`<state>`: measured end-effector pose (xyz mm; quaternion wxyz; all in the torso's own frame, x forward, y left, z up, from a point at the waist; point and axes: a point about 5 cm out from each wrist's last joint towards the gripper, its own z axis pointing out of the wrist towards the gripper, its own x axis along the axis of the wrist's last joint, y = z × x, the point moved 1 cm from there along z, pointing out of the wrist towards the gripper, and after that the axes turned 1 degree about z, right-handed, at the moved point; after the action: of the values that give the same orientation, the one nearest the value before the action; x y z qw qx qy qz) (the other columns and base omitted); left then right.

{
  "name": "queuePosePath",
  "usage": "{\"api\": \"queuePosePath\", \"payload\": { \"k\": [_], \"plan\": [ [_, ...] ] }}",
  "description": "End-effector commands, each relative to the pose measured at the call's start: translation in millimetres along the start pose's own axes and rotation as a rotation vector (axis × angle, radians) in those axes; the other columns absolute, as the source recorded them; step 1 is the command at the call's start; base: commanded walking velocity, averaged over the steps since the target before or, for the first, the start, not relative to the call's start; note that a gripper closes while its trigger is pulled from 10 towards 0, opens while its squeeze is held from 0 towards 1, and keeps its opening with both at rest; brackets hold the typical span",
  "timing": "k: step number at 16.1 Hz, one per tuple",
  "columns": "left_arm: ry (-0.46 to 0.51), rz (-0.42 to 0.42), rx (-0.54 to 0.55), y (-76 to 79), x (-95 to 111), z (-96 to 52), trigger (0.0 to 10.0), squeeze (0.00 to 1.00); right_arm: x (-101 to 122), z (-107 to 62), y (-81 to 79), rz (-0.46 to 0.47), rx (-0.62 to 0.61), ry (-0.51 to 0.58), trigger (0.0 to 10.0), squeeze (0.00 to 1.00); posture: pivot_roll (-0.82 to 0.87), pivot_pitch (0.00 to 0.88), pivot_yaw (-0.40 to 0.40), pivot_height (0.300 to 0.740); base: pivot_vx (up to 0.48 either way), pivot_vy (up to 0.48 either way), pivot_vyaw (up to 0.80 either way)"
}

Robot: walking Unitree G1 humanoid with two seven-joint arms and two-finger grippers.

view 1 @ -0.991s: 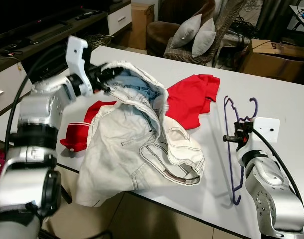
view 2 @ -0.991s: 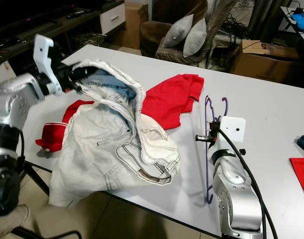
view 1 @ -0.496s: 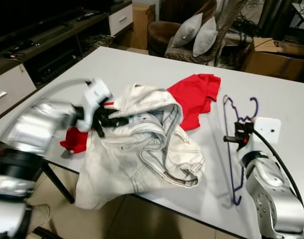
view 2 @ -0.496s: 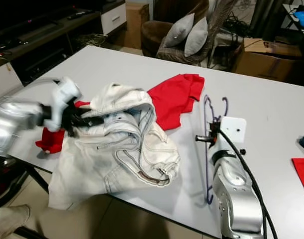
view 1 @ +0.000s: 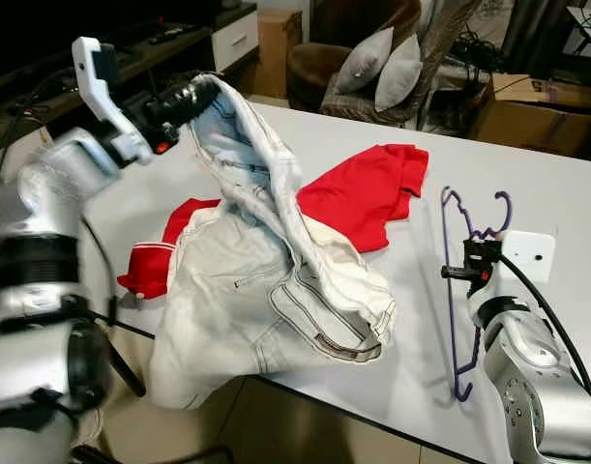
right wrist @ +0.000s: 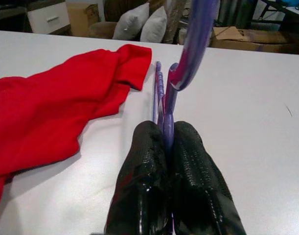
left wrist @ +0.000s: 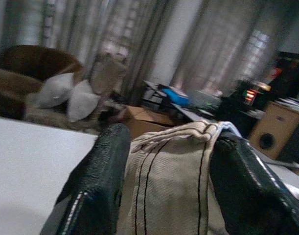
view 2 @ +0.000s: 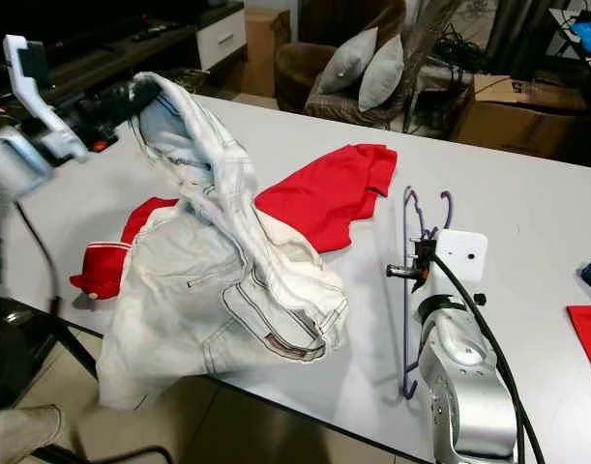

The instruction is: Hang hanger

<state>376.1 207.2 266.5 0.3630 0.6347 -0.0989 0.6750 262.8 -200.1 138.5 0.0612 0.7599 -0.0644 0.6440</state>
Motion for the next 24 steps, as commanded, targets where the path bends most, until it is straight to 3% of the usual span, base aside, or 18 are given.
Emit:
{"api": "queuePosePath", "payload": {
  "k": [1,2,6,7,9,11,12,14,15,17,21,22,24],
  "plan": [
    [-0.042,0.035,-0.021,5.9,-7,0.9,10.0,1.0,-7,-0.4,3.6,-0.001,-0.015,-0.04,10.0,0.0,0.02,0.0,0.048,0.74,0.0,0.0,0.0],
    [-0.09,0.081,-0.05,12.0,-19,1.9,10.0,1.0,-8,-0.8,3.2,0.024,-0.01,-0.046,10.0,0.0,0.01,0.0,0.047,0.74,0.0,0.0,0.0],
    [-0.04,0.256,0.058,24.5,-34,19.0,10.0,1.0,-6,-3.3,-1.2,0.137,-0.008,-0.076,10.0,0.0,0.0,0.0,0.052,0.74,0.0,0.0,0.0],
    [-0.003,0.324,0.055,37.6,-39,21.2,10.0,1.0,-4,-4.4,-2.4,0.161,0.001,-0.068,10.0,0.0,0.0,0.0,0.056,0.74,0.0,0.0,0.0],
    [0.083,0.308,0.037,63.9,-47,20.3,10.0,1.0,0,-8.6,-5.0,0.163,0.011,-0.056,10.0,0.0,-0.01,0.0,0.064,0.74,0.0,0.0,0.0],
    [0.169,0.25,-0.005,79.1,-39,16.1,10.0,0.0,7,-11.2,-6.0,0.114,0.004,-0.03,10.0,0.0,-0.02,0.0,0.058,0.74,0.0,0.0,-0.46],
    [0.13,0.314,-0.046,79.3,-39,11.2,10.0,0.0,9,-10.2,-7.2,0.092,0.012,-0.014,10.0,0.0,-0.01,0.0,0.049,0.74,0.0,0.0,-0.51],
    [0.088,0.354,-0.075,75.4,-37,5.7,10.0,0.0,9,-8.5,-9.2,0.09,0.028,-0.011,10.0,0.0,-0.01,0.0,0.046,0.74,0.0,0.0,-0.66],
    [0.111,0.354,-0.098,74.4,-29,0.9,10.0,0.0,12,-7.4,-9.5,0.069,0.033,0.009,10.0,0.0,-0.01,0.0,0.045,0.74,0.0,0.0,-0.8],
    [0.144,0.312,-0.042,70.8,-22,-0.3,10.0,0.0,17,-7.2,-8.7,0.052,0.03,0.03,10.0,0.0,-0.01,0.0,0.049,0.74,0.0,0.0,-0.8],
    [0.038,0.343,0.119,73.0,-66,6.4,10.0,0.0,28,-8.0,-15.8,-0.119,0.062,0.119,10.0,0.0,-0.01,0.0,0.059,0.74,0.0,0.0,-0.8],
    [0.021,0.404,0.161,75.5,-78,4.5,10.0,0.0,31,-8.6,-19.7,-0.148,0.071,0.15,10.0,0.0,-0.01,0.0,0.058,0.74,0.0,0.0,-0.8],
    [-0.015,0.422,0.236,72.9,-96,-3.8,10.0,0.0,34,-8.9,-25.2,-0.107,0.097,0.157,10.0,0.0,-0.01,0.0,0.037,0.74,0.0,-0.137,-0.8]
  ]
}}
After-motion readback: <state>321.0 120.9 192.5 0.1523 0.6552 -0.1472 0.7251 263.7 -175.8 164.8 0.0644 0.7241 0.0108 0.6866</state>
